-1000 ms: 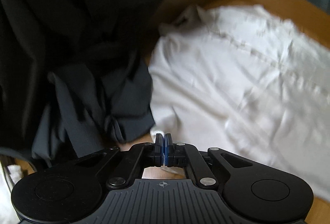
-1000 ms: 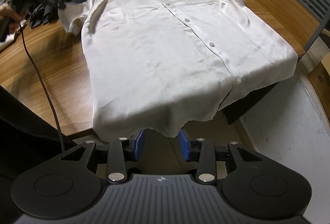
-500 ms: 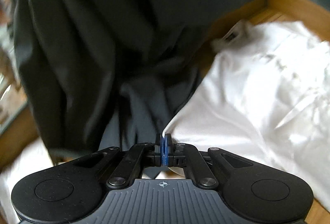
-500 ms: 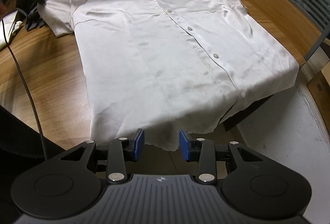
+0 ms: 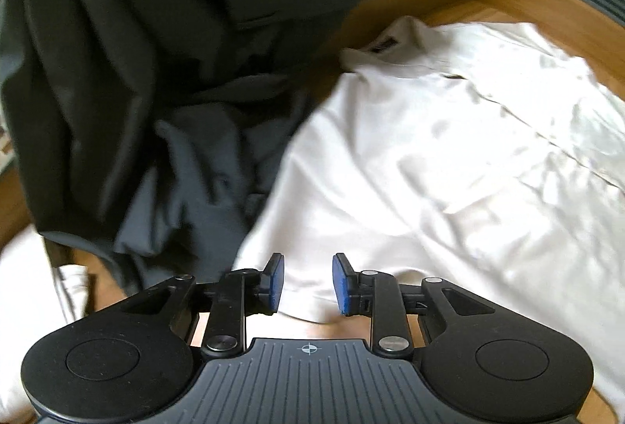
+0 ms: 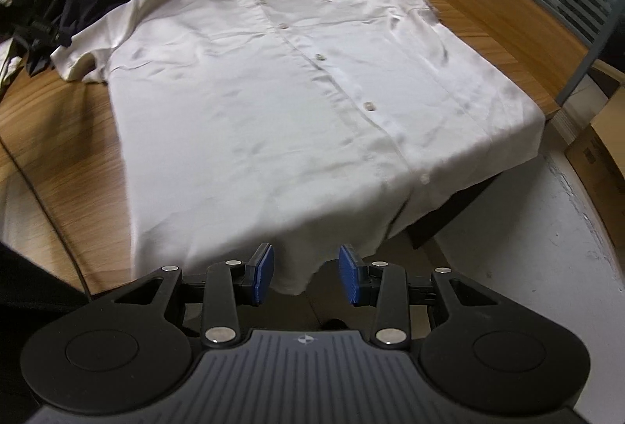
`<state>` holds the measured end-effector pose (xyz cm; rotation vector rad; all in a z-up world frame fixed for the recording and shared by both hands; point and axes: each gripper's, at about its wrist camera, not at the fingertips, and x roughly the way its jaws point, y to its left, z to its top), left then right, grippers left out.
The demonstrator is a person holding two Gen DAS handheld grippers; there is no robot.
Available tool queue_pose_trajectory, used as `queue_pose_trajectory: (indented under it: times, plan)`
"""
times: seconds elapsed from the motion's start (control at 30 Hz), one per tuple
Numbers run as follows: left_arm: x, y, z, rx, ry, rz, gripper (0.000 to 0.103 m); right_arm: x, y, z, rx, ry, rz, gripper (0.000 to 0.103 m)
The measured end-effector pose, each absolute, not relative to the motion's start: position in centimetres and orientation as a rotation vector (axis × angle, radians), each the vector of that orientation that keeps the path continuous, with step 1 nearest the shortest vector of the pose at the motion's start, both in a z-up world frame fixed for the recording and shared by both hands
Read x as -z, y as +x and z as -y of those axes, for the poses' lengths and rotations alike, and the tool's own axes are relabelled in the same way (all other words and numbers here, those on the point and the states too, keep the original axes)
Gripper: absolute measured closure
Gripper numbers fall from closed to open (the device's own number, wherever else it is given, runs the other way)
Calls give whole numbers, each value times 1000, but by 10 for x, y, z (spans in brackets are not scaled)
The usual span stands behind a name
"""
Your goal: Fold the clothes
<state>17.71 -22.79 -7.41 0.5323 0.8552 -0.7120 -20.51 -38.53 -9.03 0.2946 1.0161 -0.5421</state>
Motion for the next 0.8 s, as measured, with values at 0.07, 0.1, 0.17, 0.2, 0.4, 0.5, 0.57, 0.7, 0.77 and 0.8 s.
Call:
queue_pose_trajectory:
  times: [0.07,0.1,0.17,0.2,0.4,0.5,0.57,0.7,0.77,0.8]
  plan:
    - [75,166,233,741,529,-859,73,88,-209,398,553,309,-1001,62]
    - [76,160,235,753,528,-868,73,87,-210,403,555,315,-993,62]
    - [78,150,238,771,524,-893,73,86,-211,415,557,325,-979,62]
    - [78,146,240,776,522,-904,73,86,-210,420,552,325,-975,62]
    - [86,122,244,776,534,-939,73,95,-189,444,495,289,-985,62]
    - [87,115,243,766,531,-957,72,101,-175,460,459,269,-996,62]
    - [84,111,240,757,524,-967,72,105,-166,471,434,256,-1004,62]
    - [81,100,236,733,496,-987,72,115,-152,494,392,209,-1035,62]
    - [80,92,233,713,477,-996,72,120,-148,503,378,157,-1061,62]
    - [79,87,232,700,465,-999,72,123,-146,507,367,132,-1075,62]
